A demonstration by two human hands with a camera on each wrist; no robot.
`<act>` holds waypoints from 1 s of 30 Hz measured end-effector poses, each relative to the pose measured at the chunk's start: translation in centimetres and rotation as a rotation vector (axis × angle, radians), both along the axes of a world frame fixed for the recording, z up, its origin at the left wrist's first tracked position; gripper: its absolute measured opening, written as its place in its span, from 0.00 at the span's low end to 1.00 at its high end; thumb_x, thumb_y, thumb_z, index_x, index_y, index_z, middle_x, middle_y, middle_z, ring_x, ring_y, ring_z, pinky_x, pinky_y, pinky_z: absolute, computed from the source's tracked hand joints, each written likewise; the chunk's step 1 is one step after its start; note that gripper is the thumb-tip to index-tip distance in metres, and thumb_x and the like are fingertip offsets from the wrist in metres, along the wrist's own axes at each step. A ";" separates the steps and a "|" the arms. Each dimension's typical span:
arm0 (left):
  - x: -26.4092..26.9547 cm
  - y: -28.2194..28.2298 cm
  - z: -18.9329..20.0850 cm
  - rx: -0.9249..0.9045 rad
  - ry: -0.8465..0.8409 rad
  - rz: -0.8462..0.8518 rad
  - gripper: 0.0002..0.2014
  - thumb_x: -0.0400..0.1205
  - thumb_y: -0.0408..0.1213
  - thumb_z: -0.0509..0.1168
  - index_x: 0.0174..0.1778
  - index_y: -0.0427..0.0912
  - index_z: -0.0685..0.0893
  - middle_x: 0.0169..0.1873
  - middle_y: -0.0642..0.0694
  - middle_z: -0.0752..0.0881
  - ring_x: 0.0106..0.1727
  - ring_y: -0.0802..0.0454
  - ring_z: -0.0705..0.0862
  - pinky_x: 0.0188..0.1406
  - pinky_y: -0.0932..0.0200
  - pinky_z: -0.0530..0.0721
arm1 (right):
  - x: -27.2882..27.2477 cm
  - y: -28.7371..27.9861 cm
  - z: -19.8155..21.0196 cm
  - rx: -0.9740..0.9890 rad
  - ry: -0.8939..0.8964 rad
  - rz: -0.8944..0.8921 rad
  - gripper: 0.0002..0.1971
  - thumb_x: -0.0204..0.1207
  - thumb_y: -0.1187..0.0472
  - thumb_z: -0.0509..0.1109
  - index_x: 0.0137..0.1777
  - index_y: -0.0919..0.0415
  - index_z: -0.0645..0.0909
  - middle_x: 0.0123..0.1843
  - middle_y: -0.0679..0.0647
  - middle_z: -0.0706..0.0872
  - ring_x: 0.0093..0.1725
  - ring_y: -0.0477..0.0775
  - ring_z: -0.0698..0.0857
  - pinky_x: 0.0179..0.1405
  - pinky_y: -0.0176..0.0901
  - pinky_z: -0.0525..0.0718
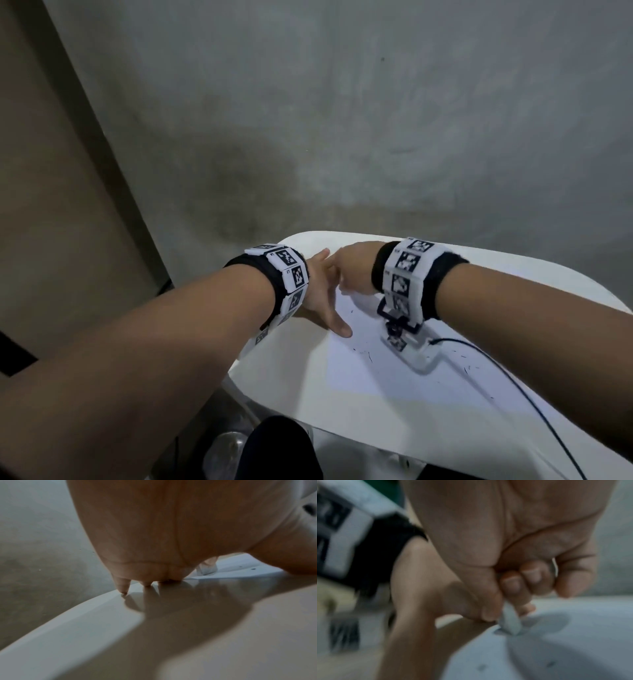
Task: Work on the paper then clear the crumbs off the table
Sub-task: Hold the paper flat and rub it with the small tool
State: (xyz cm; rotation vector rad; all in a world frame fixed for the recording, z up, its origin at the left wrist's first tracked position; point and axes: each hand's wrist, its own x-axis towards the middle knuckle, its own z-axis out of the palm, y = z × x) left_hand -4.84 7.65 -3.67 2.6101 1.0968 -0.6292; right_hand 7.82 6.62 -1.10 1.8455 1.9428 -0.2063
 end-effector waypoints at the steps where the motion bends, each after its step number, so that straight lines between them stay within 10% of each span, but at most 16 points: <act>1: -0.1 0.1 0.0 -0.007 0.002 -0.002 0.63 0.68 0.69 0.72 0.86 0.50 0.37 0.85 0.52 0.37 0.85 0.46 0.36 0.82 0.43 0.43 | 0.1 0.8 -0.4 -0.045 -0.037 -0.016 0.09 0.78 0.59 0.68 0.53 0.63 0.84 0.45 0.55 0.80 0.46 0.53 0.74 0.40 0.33 0.75; 3: 0.0 0.5 -0.2 -0.010 0.024 -0.017 0.66 0.66 0.71 0.71 0.85 0.48 0.33 0.84 0.51 0.32 0.85 0.47 0.33 0.82 0.40 0.43 | 2.6 4.4 -1.9 0.008 -0.126 -0.050 0.14 0.71 0.51 0.70 0.46 0.62 0.84 0.44 0.56 0.86 0.45 0.60 0.83 0.43 0.33 0.81; 5: 0.1 0.4 -0.2 -0.007 0.018 -0.011 0.66 0.66 0.70 0.72 0.85 0.48 0.33 0.85 0.51 0.33 0.85 0.46 0.34 0.81 0.40 0.43 | 3.0 5.2 -2.7 0.029 -0.161 -0.096 0.19 0.67 0.46 0.65 0.50 0.58 0.83 0.48 0.56 0.88 0.47 0.64 0.86 0.52 0.56 0.85; 8: 0.1 -0.1 0.2 -0.003 0.005 0.008 0.61 0.69 0.67 0.72 0.86 0.50 0.39 0.86 0.51 0.38 0.85 0.46 0.37 0.82 0.46 0.44 | -0.8 0.7 0.0 -0.061 -0.133 0.048 0.14 0.80 0.57 0.65 0.62 0.61 0.82 0.57 0.50 0.85 0.57 0.53 0.83 0.56 0.42 0.79; 13: 0.2 0.3 -0.1 -0.005 0.032 -0.008 0.66 0.67 0.70 0.72 0.85 0.48 0.33 0.85 0.51 0.33 0.85 0.47 0.34 0.82 0.41 0.42 | 1.2 2.3 -0.8 0.048 -0.187 -0.071 0.18 0.67 0.49 0.75 0.56 0.52 0.83 0.59 0.50 0.88 0.50 0.57 0.87 0.50 0.45 0.84; 19: 0.2 0.4 0.0 0.001 0.043 -0.027 0.65 0.68 0.70 0.71 0.85 0.46 0.32 0.84 0.49 0.32 0.85 0.47 0.33 0.82 0.40 0.42 | 2.1 2.4 -1.3 0.064 -0.068 -0.036 0.19 0.75 0.52 0.69 0.60 0.63 0.84 0.53 0.57 0.88 0.50 0.61 0.87 0.36 0.33 0.83; 25: 0.1 0.8 -0.7 -0.004 0.028 -0.025 0.66 0.65 0.72 0.71 0.85 0.51 0.33 0.84 0.52 0.32 0.85 0.46 0.33 0.81 0.38 0.43 | 0.9 -0.2 0.0 0.051 0.020 0.032 0.17 0.78 0.57 0.68 0.64 0.63 0.81 0.62 0.56 0.85 0.62 0.60 0.84 0.56 0.46 0.81; 30: 0.3 0.7 -0.6 0.019 0.026 -0.033 0.67 0.66 0.70 0.72 0.84 0.46 0.31 0.85 0.49 0.32 0.85 0.46 0.34 0.81 0.39 0.44 | 2.3 0.2 -0.4 0.089 -0.104 0.026 0.12 0.74 0.57 0.70 0.53 0.62 0.85 0.52 0.54 0.90 0.45 0.58 0.88 0.43 0.41 0.83</act>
